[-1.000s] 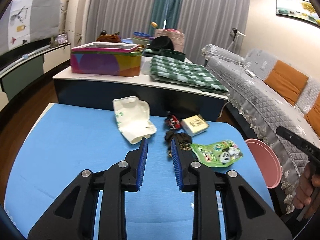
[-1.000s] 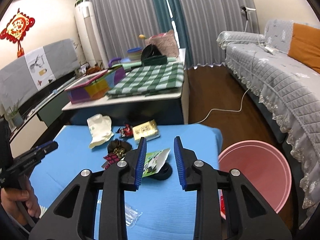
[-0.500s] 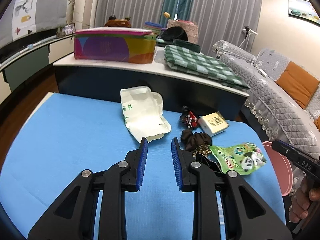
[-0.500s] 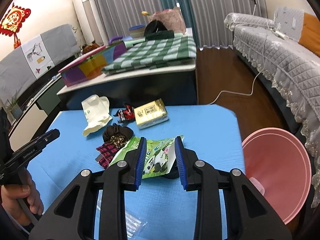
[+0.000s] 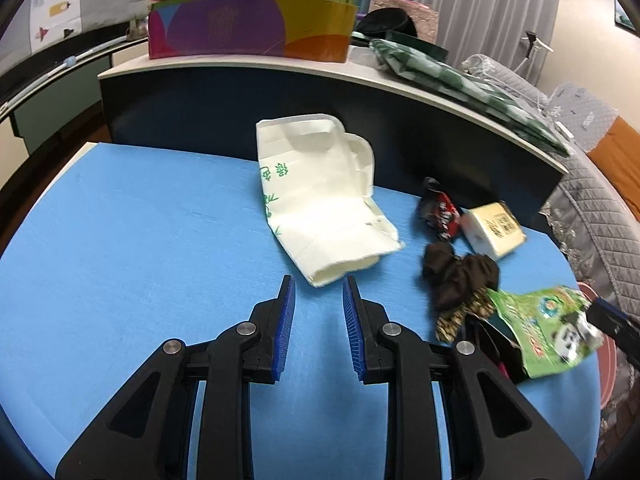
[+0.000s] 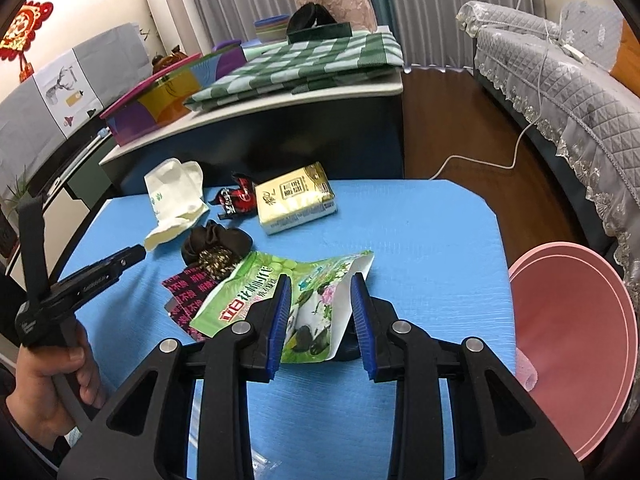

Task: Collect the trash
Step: 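Grasp the white paper bag with the left tool while the right tool grasps the green snack packet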

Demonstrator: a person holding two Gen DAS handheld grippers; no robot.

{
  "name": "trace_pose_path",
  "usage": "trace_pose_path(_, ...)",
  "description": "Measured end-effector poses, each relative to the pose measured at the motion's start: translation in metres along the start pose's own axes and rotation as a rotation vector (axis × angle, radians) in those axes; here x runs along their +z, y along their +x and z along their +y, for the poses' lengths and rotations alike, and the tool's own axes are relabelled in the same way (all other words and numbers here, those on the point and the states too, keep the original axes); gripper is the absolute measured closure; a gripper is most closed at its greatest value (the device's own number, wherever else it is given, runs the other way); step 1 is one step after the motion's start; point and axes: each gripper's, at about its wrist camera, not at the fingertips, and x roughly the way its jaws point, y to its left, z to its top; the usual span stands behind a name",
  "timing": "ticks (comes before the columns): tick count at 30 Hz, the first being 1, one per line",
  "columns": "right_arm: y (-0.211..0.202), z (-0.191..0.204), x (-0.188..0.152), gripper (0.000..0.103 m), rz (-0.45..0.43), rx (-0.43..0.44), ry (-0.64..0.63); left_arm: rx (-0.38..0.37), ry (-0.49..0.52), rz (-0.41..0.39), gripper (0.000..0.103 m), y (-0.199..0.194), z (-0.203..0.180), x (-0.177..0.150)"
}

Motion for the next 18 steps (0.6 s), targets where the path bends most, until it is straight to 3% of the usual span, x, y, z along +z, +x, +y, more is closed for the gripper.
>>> trace_pose_path(7, 0.007, 0.000, -0.002, 0.075, 0.016, 0.005, -0.014, 0.014, -0.024, 0.015, 0.078, 0.015, 0.003, 0.006)
trace_pose_path(15, 0.006, 0.005, -0.003, 0.090, 0.016, 0.015, -0.040, 0.024, -0.014, 0.008, 0.078, 0.016, 0.000, 0.009)
trace_pose_path(18, 0.002, 0.008, -0.003, 0.093, 0.002, 0.019, -0.053, 0.025, -0.008, 0.005, 0.086, 0.016, -0.001, 0.009)
